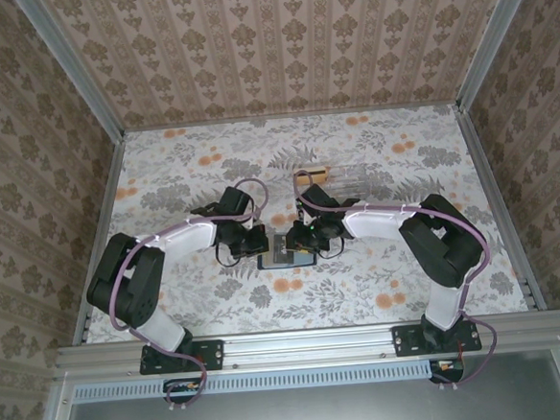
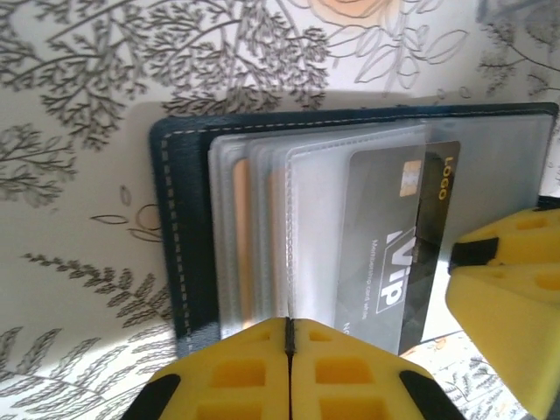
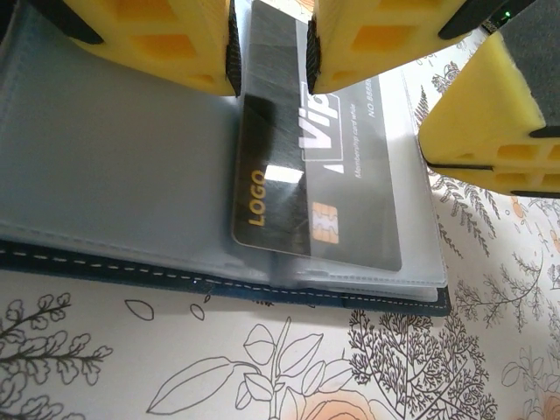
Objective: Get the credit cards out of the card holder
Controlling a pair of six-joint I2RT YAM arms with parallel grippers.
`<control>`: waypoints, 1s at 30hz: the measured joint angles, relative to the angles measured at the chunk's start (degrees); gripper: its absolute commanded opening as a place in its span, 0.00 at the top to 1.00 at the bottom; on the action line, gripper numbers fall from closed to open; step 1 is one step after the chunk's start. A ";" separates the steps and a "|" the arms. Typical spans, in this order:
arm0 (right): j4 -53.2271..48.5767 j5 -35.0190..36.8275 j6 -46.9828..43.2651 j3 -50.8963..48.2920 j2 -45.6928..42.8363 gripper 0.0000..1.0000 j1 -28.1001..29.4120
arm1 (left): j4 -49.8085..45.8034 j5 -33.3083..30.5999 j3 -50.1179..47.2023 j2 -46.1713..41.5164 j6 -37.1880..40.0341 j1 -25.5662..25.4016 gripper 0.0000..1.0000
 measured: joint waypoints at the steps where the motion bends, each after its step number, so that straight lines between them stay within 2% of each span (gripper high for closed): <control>1: -0.22 0.00 -0.02 0.00 0.00 0.70 0.00 | -0.52 -0.68 0.00 -0.11 0.11 0.00 0.81; 8: -0.24 0.02 -0.22 0.00 0.00 0.70 0.00 | -3.67 -2.82 0.46 -2.40 1.36 0.04 0.68; 10: -0.26 0.02 -0.22 0.00 0.00 0.70 0.00 | -3.58 -2.67 0.66 -2.95 1.42 0.04 0.71; 15: -0.20 0.00 -0.22 -0.04 0.00 0.71 0.00 | -1.07 -0.11 0.66 -3.10 1.46 -0.13 0.88; 30: 0.92 -0.50 -0.15 -0.42 1.25 0.76 0.00 | 3.89 3.19 -1.01 2.08 0.94 -0.85 0.94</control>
